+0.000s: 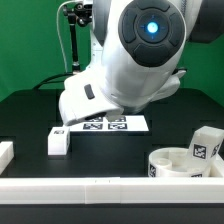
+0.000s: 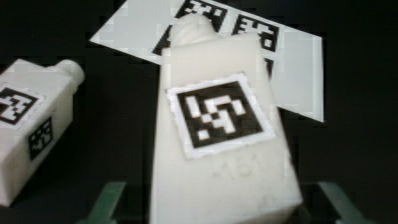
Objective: Assemble stool
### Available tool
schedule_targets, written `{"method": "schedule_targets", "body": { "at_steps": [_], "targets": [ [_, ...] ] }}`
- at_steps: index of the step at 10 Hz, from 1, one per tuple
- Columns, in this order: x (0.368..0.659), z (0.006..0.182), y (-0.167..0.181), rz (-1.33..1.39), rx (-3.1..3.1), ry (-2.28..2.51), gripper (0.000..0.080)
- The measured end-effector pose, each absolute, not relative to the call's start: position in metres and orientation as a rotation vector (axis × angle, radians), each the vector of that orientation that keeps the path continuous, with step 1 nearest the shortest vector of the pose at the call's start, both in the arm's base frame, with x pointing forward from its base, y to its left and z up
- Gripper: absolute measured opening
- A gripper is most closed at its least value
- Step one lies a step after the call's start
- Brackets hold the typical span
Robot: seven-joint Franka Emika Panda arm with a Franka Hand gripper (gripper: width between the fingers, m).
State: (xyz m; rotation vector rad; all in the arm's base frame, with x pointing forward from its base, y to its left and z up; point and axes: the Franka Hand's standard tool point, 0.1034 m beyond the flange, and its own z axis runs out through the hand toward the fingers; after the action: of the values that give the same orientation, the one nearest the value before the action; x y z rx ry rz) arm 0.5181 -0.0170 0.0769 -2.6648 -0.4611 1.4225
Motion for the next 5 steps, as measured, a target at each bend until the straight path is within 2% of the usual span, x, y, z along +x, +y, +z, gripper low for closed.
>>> {"method": "schedule_targets", "body": {
  "at_steps": [1,2,3,5],
  "targets": [
    [0.531,0.073,-0.017,1.254,-2.737,-0.448,0.0327],
    [0.526,0.085,-0.012,1.171,-2.759,-0.38,0.0327],
    [0.527,0.087,-0.006,1.101,-2.749,-0.322,0.0327],
    [0.545,0.097,0.004,0.93,-2.733,-0.183,0.0327]
  ]
}}
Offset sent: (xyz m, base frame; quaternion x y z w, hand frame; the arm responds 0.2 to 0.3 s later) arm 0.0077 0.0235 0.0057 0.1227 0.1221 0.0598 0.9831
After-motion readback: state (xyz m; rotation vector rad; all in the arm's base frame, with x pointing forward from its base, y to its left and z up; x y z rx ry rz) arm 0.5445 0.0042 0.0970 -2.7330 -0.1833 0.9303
